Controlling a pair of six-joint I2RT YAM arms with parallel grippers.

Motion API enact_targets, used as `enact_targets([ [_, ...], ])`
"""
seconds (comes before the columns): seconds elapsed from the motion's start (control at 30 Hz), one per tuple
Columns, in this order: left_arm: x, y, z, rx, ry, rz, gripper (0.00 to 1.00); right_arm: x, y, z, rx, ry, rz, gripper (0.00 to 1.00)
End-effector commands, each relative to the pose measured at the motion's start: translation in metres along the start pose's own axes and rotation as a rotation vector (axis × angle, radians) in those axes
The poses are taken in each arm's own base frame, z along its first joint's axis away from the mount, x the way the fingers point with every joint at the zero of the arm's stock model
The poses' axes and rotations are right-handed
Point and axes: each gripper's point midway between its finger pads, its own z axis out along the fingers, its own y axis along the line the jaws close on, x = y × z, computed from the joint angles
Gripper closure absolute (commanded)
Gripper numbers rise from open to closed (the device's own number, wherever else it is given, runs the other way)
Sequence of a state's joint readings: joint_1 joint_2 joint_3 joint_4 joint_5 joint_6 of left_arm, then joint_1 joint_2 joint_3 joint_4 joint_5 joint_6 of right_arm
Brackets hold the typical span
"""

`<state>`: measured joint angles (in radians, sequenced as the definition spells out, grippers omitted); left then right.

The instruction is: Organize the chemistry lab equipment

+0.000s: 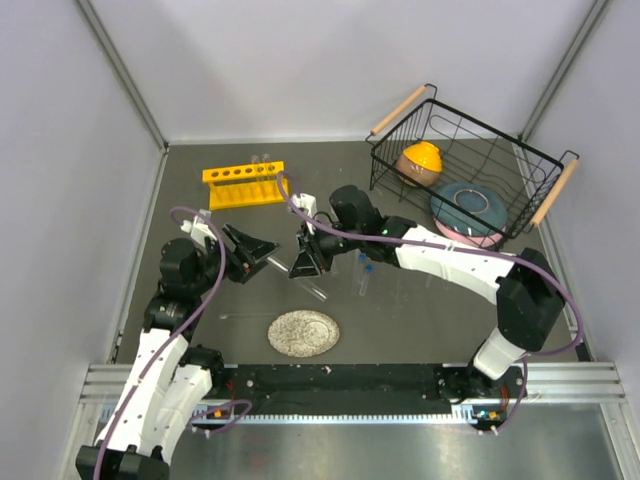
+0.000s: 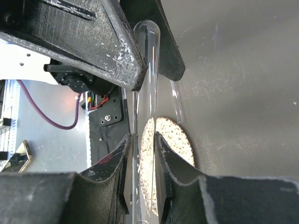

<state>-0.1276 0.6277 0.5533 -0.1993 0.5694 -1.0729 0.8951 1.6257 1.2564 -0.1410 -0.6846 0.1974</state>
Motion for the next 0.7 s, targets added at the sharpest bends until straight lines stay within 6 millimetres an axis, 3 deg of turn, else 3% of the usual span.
enact_targets([
  [0.0, -0.0020, -0.0040, -0.0026, 0.022, 0.005, 0.050, 0.25, -0.0149, 0.0180, -0.0079, -0.042, -0.049, -0.104, 0.85],
  [0.5, 0.0044, -0.0059, -0.0092, 0.031, 0.047, 0.101, 0.54, -0.0086, 0.0210, -0.0106, -0.047, -0.041, -0.162, 0.84],
  [0.67, 0.0049, -0.0099, -0.0101, 0.039, 0.058, 0.110, 0.70, -0.0079, 0.0210, -0.0103, -0.047, -0.038, -0.165, 0.84],
])
